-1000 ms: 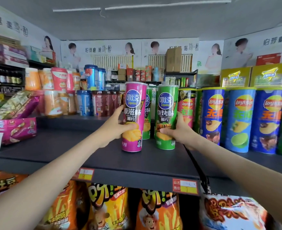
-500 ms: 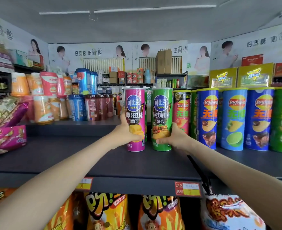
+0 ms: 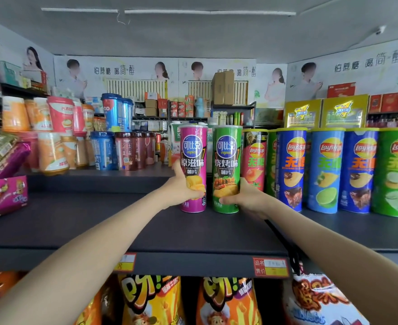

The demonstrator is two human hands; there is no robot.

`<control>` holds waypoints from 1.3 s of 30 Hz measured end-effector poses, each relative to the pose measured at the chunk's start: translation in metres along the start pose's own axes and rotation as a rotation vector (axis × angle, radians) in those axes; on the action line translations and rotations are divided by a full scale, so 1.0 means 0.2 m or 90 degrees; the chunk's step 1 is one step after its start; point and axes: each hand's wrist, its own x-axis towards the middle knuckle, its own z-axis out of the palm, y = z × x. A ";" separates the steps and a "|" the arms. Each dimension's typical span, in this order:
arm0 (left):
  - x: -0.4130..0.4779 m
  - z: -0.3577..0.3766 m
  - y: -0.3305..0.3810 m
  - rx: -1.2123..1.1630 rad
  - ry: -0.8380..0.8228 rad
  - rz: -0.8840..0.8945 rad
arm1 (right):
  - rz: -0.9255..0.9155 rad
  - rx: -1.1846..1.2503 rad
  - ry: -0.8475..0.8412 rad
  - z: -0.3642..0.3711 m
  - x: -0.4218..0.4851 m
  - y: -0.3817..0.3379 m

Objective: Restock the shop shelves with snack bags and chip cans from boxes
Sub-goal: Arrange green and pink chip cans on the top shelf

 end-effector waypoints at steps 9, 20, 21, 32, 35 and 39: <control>-0.11 0.02 0.06 -0.007 0.085 -0.023 | 0.019 -0.083 0.129 0.05 -0.29 -0.23; -0.99 -0.02 0.02 -0.249 0.212 0.121 | -0.233 -0.063 0.239 0.61 -0.96 -0.50; -1.08 -0.02 -0.04 -0.274 0.220 0.115 | -0.235 -0.042 0.222 0.68 -1.01 -0.49; -1.99 0.20 -0.84 -0.316 0.294 -0.313 | -0.128 0.005 -0.158 1.52 -1.53 0.01; -2.33 0.32 -1.07 -0.377 0.340 -0.493 | -0.081 -0.029 -0.271 1.71 -1.67 0.20; -2.82 0.43 -1.30 -0.391 0.401 -0.714 | -0.007 -0.036 -0.358 1.98 -1.88 0.42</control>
